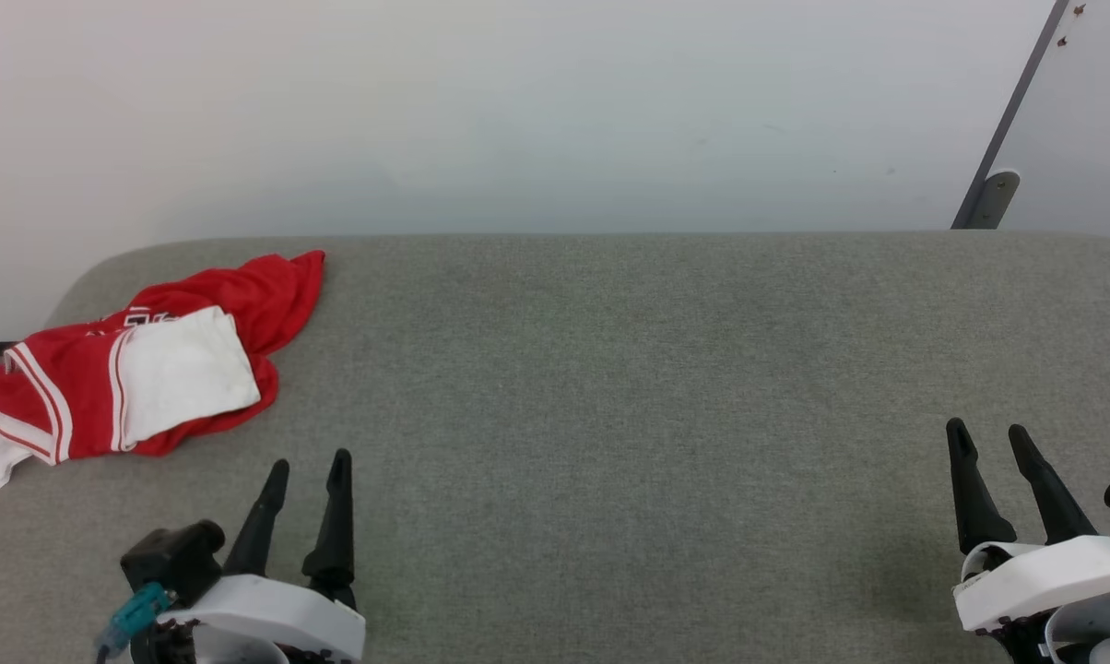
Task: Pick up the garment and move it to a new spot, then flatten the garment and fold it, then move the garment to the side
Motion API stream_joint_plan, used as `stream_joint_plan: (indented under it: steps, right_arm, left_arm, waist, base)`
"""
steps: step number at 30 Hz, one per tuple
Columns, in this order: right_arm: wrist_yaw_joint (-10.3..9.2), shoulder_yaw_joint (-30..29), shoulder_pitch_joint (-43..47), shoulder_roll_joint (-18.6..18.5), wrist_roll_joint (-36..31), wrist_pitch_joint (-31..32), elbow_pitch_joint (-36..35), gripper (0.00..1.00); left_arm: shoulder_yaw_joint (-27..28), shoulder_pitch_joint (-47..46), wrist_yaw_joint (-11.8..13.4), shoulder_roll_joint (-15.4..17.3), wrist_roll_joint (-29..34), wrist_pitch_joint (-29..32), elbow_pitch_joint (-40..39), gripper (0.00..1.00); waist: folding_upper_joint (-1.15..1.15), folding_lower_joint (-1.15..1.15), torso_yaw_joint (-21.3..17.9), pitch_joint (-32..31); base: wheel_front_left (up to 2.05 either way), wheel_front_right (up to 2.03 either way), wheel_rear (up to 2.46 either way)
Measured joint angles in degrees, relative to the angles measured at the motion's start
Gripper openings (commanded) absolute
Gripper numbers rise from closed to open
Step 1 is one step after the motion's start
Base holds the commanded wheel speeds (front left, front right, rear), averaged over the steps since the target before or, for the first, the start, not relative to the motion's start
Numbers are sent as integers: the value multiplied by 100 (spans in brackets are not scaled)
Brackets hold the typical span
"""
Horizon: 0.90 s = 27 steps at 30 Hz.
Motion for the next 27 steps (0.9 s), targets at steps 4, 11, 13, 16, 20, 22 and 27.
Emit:
stream_joint_plan:
  steps: [4, 11, 13, 16, 20, 22, 27]
  right_arm:
    - [0, 9, 0, -10, -165, -11, -24, 100]
    - [0, 9, -1, -33, -427, -47, -67, 100]
    - [0, 11, -1, -40, -508, -53, -77, 100]
    - [0, 20, -2, -55, -603, -54, -85, 100]
    - [0, 30, -25, -67, -745, -76, -100, 100]
    - [0, 36, -56, -79, -822, -79, -104, 100]
    - [0, 35, -65, -90, -920, -102, -112, 100]
  left_arm:
    - [-19, -1, -24, 8, 141, -47, -12, 100]
    - [-49, -2, -33, 29, 392, -123, -27, 100]
    - [-48, -2, -33, 27, 442, -136, -35, 100]
    - [-62, -2, -42, 36, 513, -176, -40, 100]
    - [-98, -3, -51, 62, 655, -224, -44, 100]
    - [-108, -5, -51, 70, 715, -233, -47, 100]
    - [-140, -10, -51, 89, 800, -260, -48, 100]
  waist:
    - [0, 0, -2, 0]
    - [0, 0, -6, -5]
    - [0, 0, -7, -5]
    - [0, 0, -12, -6]
    - [0, 0, -17, -5]
    - [0, 0, -21, -5]
    - [0, 0, -22, -5]
  base:
    - [0, 0, 0]
    - [0, 0, 0]
    - [0, 0, 0]
    - [0, 0, 0]
    - [0, 0, 0]
    - [0, 0, 0]
    - [0, 0, 0]
